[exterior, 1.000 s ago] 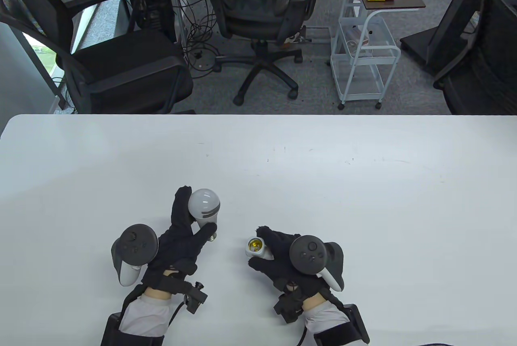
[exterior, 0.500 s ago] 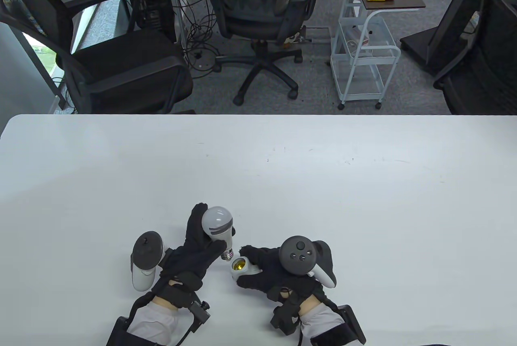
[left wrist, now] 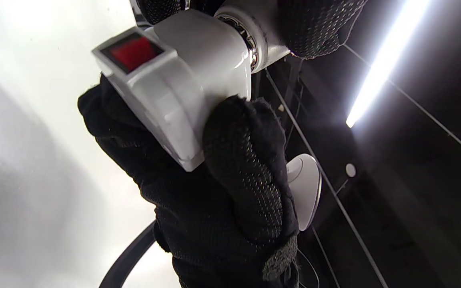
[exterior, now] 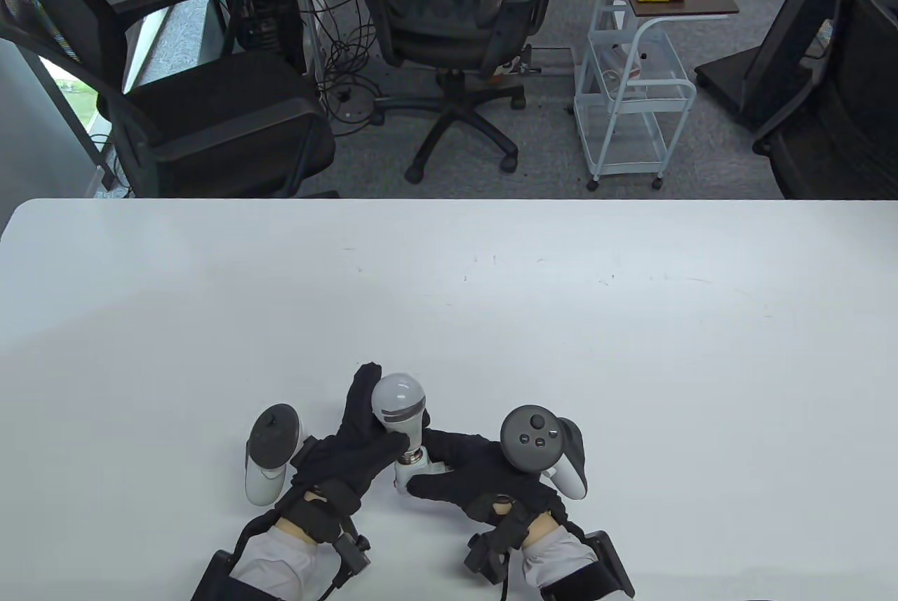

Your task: Screw light bulb into light bulb socket (Screw with left hand)

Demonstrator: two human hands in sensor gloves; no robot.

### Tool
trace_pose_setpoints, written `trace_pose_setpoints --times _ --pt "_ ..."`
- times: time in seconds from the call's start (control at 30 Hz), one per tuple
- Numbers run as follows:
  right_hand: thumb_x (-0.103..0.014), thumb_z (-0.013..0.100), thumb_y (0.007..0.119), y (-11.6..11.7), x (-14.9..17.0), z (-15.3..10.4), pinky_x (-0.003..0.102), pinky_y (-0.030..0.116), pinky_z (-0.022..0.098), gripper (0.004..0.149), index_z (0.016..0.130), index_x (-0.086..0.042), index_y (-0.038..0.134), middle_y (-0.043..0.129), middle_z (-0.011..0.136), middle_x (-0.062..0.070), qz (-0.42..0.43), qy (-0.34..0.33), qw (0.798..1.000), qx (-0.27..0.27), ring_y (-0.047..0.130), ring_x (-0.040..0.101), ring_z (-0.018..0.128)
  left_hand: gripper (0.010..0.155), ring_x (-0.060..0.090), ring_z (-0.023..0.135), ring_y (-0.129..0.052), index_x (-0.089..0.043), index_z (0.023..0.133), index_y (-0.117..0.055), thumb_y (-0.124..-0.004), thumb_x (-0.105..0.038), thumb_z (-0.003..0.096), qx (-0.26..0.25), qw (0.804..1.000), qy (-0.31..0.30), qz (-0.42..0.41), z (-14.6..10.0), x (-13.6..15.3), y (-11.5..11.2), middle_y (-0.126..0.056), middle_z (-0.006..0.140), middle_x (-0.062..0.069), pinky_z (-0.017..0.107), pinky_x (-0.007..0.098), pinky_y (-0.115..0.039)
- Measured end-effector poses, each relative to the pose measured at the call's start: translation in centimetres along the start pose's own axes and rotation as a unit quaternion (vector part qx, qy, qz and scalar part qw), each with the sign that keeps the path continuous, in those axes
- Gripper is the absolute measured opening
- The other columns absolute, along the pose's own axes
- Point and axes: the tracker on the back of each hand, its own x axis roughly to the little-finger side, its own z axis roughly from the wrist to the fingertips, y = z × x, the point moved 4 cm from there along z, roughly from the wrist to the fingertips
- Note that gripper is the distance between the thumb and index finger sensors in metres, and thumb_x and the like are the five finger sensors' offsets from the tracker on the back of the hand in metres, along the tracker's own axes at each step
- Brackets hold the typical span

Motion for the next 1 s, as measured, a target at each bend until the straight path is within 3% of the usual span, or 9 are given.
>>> trace_pose_setpoints --times 0.23,0.33,0.47,0.6,0.8,1.0 --pt "-0.045 0.043 0.094 -0.2 -0.2 -0.1 0.077 0.041 0.064 0.063 0.092 -0.010 0.074 0.085 0.085 0.017 -0.010 -0.011 1.000 0.023 0.083 0.042 0.077 0.082 0.049 0.111 -0.037 -0.044 0.113 -0.003 -0.071 -0.034 0.0680 0.010 0.998 -0.012 -0.058 -0.1 0.4 0.1 -0.051 0.118 0.020 0.070 0.082 -0.035" --pt "-0.044 0.043 0.094 -0.2 -0.3 -0.2 0.078 0.040 0.065 0.063 0.092 -0.010 0.074 0.085 0.085 0.018 -0.018 -0.009 1.000 0.022 0.082 0.043 0.077 0.088 0.053 0.111 -0.031 -0.039 0.118 -0.009 -0.073 -0.062 0.0607 0.008 0.996 -0.026 -0.084 -0.3 0.4 0.7 -0.044 0.121 0.020 0.068 0.085 -0.032" --pt "-0.043 0.043 0.095 0.2 -0.4 -0.1 0.078 0.039 0.065 0.062 0.091 -0.009 0.075 0.086 0.084 0.019 -0.048 -0.002 0.999 0.007 0.082 0.044 0.077 0.088 0.055 0.111 -0.026 -0.030 0.120 -0.022 -0.069 -0.072 0.0585 -0.035 0.997 -0.014 -0.073 -0.9 0.6 2.2 -0.039 0.122 0.020 0.066 0.087 -0.029" --pt "-0.043 0.043 0.096 0.6 -0.2 0.0 0.078 0.038 0.065 0.063 0.091 -0.008 0.076 0.085 0.084 0.020 -0.082 0.015 0.996 -0.011 0.082 0.044 0.077 0.093 0.054 0.109 -0.037 -0.016 0.114 -0.032 -0.071 -0.076 0.0552 -0.084 0.996 0.019 -0.033 -1.5 0.6 3.4 -0.049 0.115 0.021 0.064 0.088 -0.031" --pt "-0.042 0.043 0.096 0.7 0.1 0.1 0.078 0.038 0.066 0.062 0.091 -0.008 0.076 0.086 0.084 0.020 -0.099 0.026 0.994 -0.024 0.081 0.045 0.077 0.090 0.050 0.105 -0.046 -0.013 0.110 -0.031 -0.078 -0.069 0.0566 -0.082 0.994 0.059 0.042 -1.4 0.4 3.3 -0.050 0.108 0.021 0.064 0.086 -0.035" --pt "-0.042 0.043 0.096 0.7 0.5 0.2 0.078 0.037 0.066 0.062 0.090 -0.008 0.077 0.087 0.083 0.020 -0.110 0.036 0.993 -0.030 0.082 0.045 0.076 0.080 0.052 0.107 -0.045 -0.012 0.116 -0.030 -0.075 -0.052 0.0635 -0.054 0.998 0.024 0.017 -1.1 0.2 2.8 -0.050 0.112 0.026 0.064 0.086 -0.035"
